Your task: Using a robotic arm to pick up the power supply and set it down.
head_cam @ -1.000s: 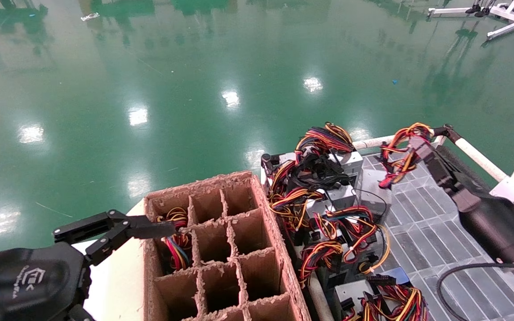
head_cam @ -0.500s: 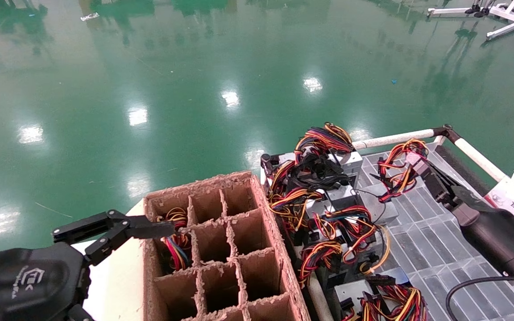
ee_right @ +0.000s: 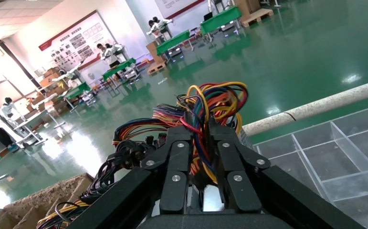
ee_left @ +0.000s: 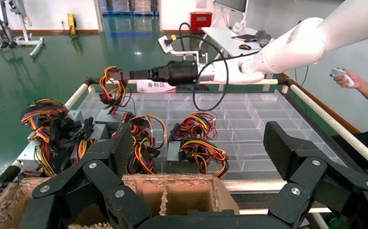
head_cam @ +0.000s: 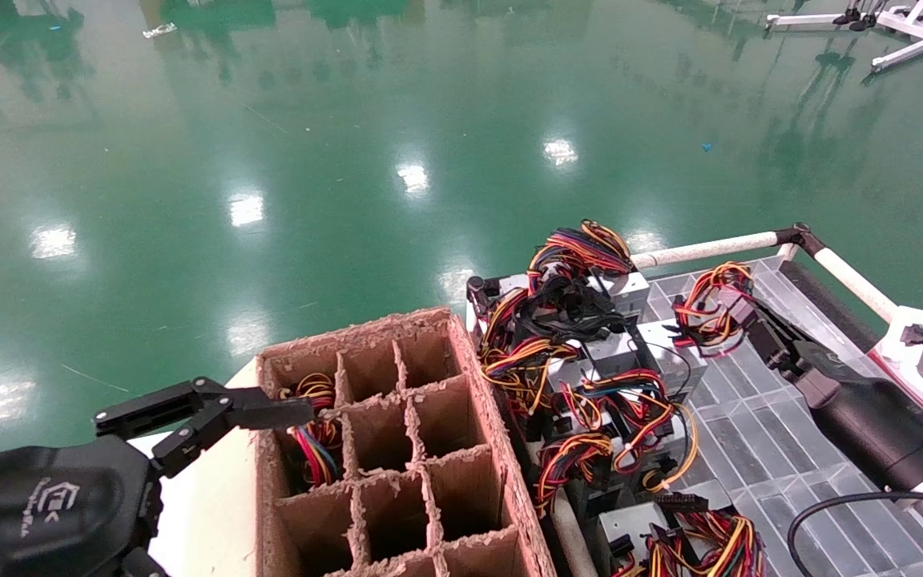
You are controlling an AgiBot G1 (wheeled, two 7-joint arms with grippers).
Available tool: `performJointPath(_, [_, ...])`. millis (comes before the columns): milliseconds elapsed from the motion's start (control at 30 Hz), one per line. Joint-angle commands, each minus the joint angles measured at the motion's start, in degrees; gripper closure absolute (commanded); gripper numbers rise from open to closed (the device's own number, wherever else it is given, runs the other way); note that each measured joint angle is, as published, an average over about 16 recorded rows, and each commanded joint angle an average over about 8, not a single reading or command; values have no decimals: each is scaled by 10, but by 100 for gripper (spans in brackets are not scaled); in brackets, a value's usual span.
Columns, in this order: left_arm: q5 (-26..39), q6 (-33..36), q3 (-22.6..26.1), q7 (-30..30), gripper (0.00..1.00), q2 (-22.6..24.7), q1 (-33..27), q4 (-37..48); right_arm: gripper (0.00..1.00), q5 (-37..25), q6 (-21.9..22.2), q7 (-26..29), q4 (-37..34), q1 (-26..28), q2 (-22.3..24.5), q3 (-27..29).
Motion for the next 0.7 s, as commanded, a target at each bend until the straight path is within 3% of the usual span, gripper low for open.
performJointPath(33, [0, 0, 0, 0, 0, 0, 0, 0, 0, 0, 0, 0, 0, 0, 0, 0])
performJointPath(700, [0, 0, 0, 0, 0, 0, 0, 0, 0, -7, -25, 14, 13, 6, 20, -5])
